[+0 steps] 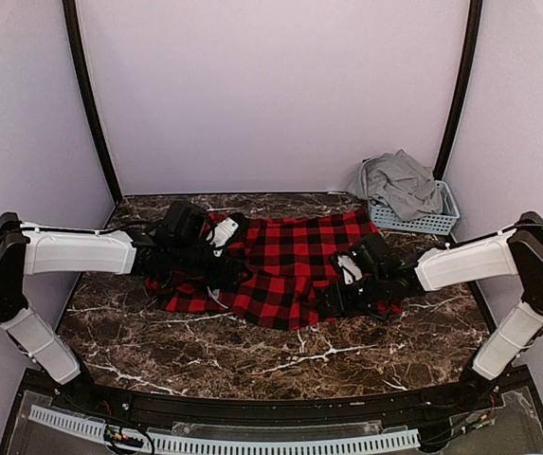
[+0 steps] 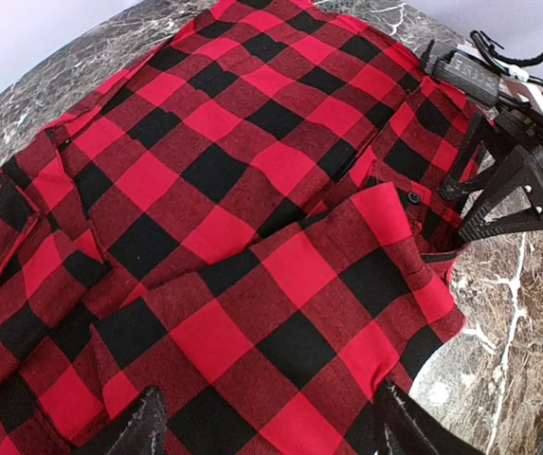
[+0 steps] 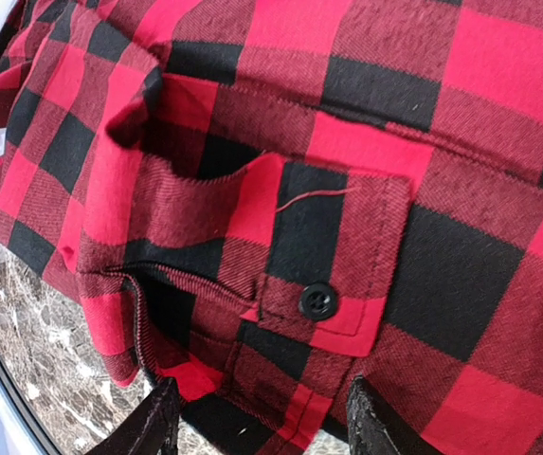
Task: Fold and stack the long sleeve shirts
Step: Fold the sleeve of the 1/3-folded shirt.
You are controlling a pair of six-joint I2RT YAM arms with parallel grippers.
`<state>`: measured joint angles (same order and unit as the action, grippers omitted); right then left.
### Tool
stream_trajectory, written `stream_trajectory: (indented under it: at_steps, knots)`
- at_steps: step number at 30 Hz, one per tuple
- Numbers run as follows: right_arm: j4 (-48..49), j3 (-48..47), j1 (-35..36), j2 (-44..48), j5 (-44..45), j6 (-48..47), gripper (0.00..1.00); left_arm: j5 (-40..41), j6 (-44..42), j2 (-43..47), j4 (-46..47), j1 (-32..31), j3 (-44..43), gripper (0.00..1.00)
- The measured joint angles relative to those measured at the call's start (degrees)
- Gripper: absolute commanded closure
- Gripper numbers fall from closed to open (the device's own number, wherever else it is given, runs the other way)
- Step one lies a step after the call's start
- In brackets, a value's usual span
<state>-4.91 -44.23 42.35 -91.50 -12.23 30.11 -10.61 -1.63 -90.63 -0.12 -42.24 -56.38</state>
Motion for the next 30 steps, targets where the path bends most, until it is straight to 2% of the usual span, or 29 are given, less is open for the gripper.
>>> stream_trajectory:
  at_steps: [9, 12, 17, 23, 30]
  knots:
    - [2.62, 1.95, 1.22, -0.92, -1.55, 1.46, 0.46, 2.78, 2.93, 1.81, 1.88, 0.09, 3.08, 0.27]
    - [3.17, 1.97, 1.22, -0.96, -1.70, 1.62, 0.52, 3.15, 3.39, 1.84, 2.08, 0.09, 4.00, 0.27]
    - [4.52, 2.10, 1.27, -1.33, -1.68, 1.97, 0.71, 3.89, 3.82, 1.84, 2.19, 0.09, 4.70, 0.27]
    - [6.45, 2.10, 1.42, -1.90, -1.97, 1.92, 0.99, 4.94, 3.91, 1.86, 2.23, 0.09, 4.81, 0.27]
    - [6.97, 2.10, 1.49, -1.64, -1.95, 1.66, 1.00, 6.93, 4.31, 2.86, 2.23, 0.33, 6.10, 0.26]
